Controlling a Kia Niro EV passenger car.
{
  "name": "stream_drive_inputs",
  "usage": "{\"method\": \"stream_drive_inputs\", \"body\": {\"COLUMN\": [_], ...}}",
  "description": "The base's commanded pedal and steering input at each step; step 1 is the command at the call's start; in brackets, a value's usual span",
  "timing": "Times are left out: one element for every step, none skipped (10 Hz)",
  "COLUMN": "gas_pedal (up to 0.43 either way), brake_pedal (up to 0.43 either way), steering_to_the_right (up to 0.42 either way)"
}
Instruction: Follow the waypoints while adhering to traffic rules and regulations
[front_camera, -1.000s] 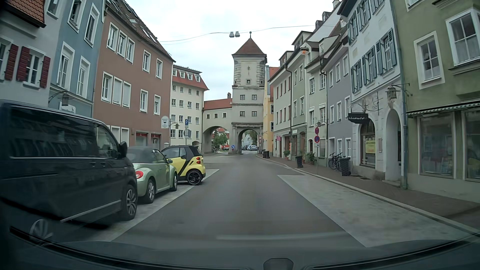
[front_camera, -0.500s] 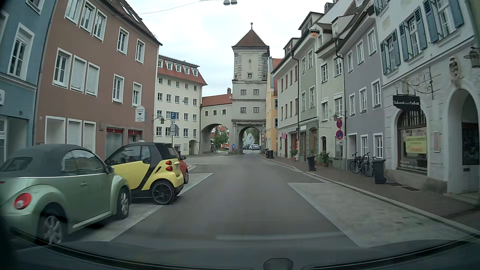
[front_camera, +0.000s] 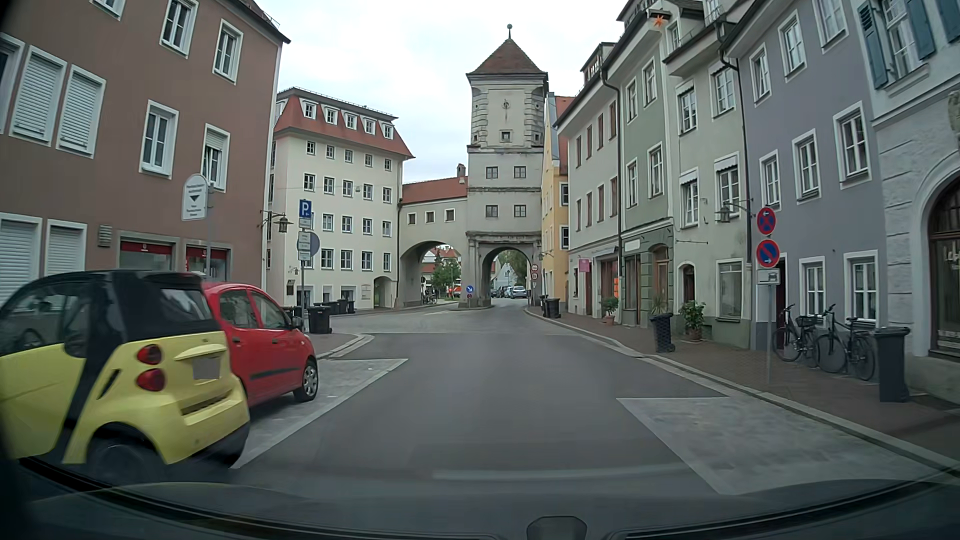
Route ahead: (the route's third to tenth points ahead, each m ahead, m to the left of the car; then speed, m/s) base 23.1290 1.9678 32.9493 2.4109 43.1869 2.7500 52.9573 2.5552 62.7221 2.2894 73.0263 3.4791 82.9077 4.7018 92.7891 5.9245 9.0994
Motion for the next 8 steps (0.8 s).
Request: {"method": "stream_drive_inputs", "body": {"gas_pedal": [0.059,0.059,0.059,0.059,0.059,0.047,0.047,0.028], "brake_pedal": [0.0,0.0,0.0,0.0,0.0,0.0,0.0,0.0], "steering_to_the_right": [-0.012,-0.012,-0.011,-0.011,-0.011,-0.01,-0.01,-0.009]}}
